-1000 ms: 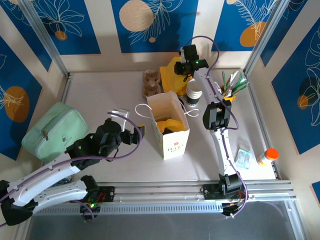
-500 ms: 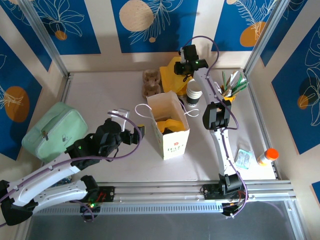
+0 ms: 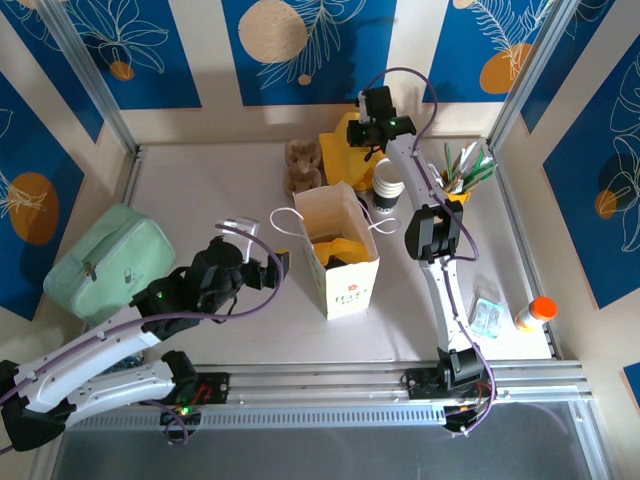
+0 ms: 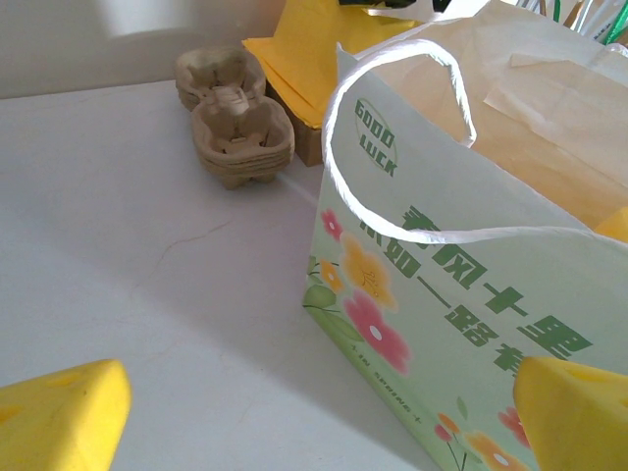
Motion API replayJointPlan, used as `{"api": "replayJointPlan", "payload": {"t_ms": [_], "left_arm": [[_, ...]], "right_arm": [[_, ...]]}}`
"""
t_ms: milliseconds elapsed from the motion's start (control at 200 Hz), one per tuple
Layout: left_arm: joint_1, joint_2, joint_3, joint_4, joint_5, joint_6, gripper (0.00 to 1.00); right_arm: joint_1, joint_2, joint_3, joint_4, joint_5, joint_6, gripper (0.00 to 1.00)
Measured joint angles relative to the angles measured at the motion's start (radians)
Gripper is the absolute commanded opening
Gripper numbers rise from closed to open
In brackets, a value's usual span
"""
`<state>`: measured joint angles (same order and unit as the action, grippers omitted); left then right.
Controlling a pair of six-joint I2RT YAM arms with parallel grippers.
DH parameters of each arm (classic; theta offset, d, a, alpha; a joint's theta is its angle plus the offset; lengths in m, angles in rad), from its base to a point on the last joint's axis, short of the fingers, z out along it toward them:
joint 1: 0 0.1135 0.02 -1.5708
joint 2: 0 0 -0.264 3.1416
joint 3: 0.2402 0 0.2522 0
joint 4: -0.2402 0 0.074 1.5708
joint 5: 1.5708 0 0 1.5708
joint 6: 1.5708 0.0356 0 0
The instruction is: Pack the takeout coffee
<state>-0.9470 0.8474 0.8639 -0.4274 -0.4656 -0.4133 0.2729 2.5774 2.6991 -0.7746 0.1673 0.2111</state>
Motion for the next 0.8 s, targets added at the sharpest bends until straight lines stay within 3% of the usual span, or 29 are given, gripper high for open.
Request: {"api": "replayJointPlan", "payload": {"t_ms": [130, 305, 560, 800], "left_arm": [[0.0, 0.0, 0.0, 0.0, 0.0, 0.0, 1.0], [0.0, 0.0, 0.0, 0.0, 0.0, 0.0, 1.0], [0.0, -0.001, 0.0, 0.0, 0.0, 0.0, 1.0], [0.0, -0.002, 0.0, 0.0, 0.0, -0.001, 1.0]], "right_arm": [[0.0, -0.011, 0.003, 0.0, 0.0, 0.0, 0.18], [0.0, -0.016, 0.009, 0.0, 0.0, 0.0, 0.04], [0.0, -0.016, 0.009, -0.004, 0.004, -0.009, 0.41], [0.002, -0.016, 0.009, -0.005, 0.028, -0.02, 0.43]]}}
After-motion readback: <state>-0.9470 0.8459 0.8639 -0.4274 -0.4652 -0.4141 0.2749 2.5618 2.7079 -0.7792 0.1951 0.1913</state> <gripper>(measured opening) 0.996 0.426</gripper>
